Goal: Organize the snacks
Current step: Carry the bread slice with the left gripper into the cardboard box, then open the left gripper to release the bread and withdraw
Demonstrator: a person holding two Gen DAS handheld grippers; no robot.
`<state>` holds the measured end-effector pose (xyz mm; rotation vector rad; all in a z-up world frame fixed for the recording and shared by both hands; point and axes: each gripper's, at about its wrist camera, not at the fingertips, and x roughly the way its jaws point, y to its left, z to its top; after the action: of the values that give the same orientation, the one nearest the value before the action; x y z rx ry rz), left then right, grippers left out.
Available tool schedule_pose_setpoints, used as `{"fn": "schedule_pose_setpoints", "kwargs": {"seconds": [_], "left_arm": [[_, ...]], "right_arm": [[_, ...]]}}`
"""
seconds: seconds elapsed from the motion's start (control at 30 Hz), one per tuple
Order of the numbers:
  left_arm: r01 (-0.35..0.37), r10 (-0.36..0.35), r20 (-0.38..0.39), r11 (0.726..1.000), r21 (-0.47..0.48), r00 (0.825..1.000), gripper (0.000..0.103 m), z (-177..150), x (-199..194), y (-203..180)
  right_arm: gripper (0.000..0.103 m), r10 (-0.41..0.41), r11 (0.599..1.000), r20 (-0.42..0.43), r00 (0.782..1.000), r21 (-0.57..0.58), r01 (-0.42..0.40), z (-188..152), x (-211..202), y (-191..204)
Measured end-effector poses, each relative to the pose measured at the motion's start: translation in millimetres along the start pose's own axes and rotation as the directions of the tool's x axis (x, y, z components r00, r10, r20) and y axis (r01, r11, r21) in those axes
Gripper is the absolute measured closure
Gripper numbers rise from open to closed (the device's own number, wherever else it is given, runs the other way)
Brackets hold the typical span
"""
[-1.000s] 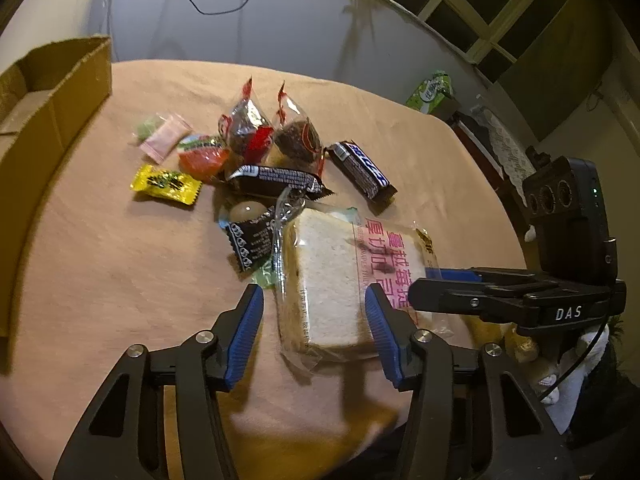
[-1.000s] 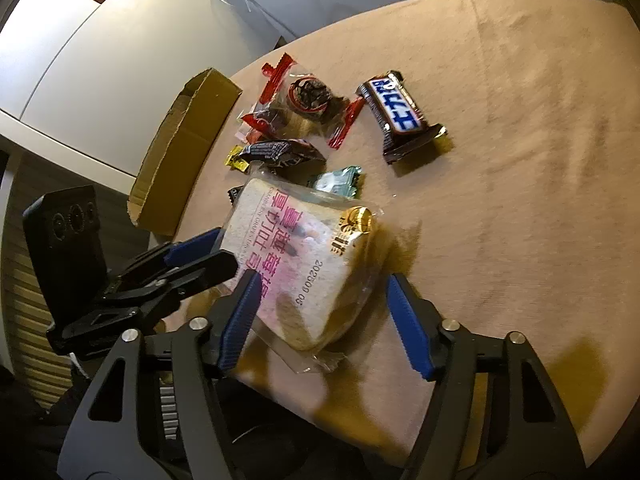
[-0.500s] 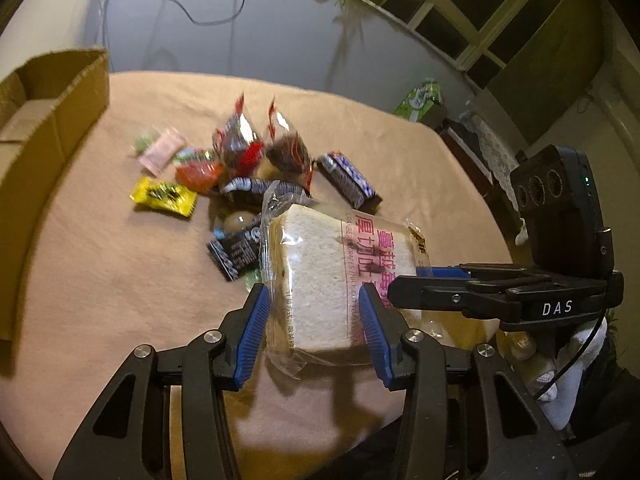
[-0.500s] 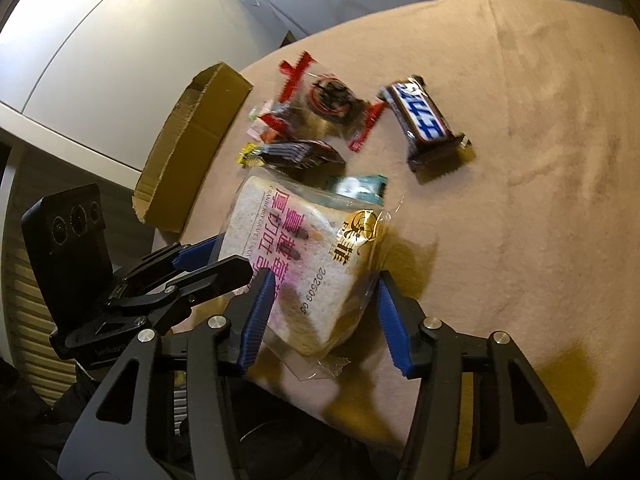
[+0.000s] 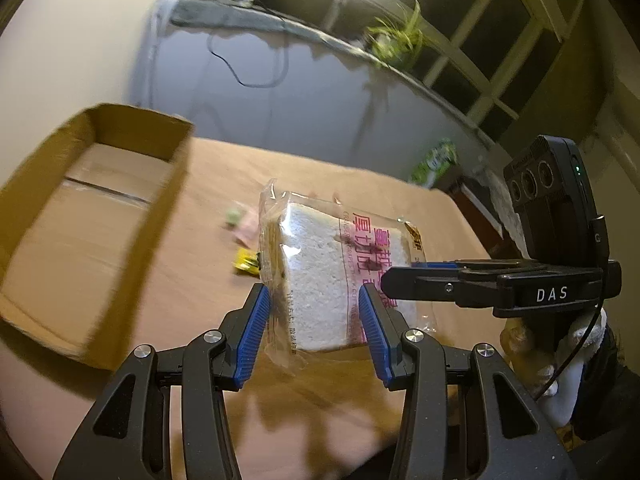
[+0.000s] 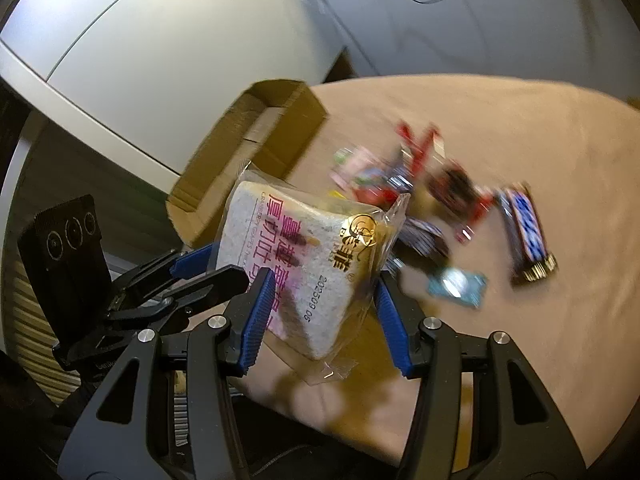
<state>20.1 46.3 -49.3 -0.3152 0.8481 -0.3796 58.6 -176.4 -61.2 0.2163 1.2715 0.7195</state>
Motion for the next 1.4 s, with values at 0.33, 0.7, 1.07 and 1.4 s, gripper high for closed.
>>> {"fn": "schedule_pose_setpoints", "kwargs": {"seconds": [0.33, 0.7, 1.07, 1.4], "left_arm": [[-0.092, 0.102, 0.101, 0.991, -0.1, 0.99, 0.059, 20.7, -38.5, 61.0], [-0.193, 0.223, 0.131, 0.959, -0.206, 0.966, 0.059, 16.8, -57.5, 114.4], [-0.238, 0.263, 0.087, 0.944, -0.228, 0.961, 0.059, 18.1, -38.5, 132.1], [-0.297, 0.322, 0.101, 0.932, -0.209, 0.941, 0.059, 15.6, -43.6, 129.6]], "right_arm": [[0.049, 0.025, 0.986, -0.043, 0.999, -0.162, -0.032, 60.8, 46.5, 70.9], [0.049, 0.076, 0.962, -0.125, 0.989, -0.253, -0.106, 109.9, 111.3, 123.9], [0.049, 0.057, 0.955, -0.194, 0.979, -0.274, -0.11, 123.7, 162.7, 131.3], [0.049, 0.018, 0.955, -0.14, 0.99, -0.29, -0.058, 131.9, 158.6, 126.7]]}}
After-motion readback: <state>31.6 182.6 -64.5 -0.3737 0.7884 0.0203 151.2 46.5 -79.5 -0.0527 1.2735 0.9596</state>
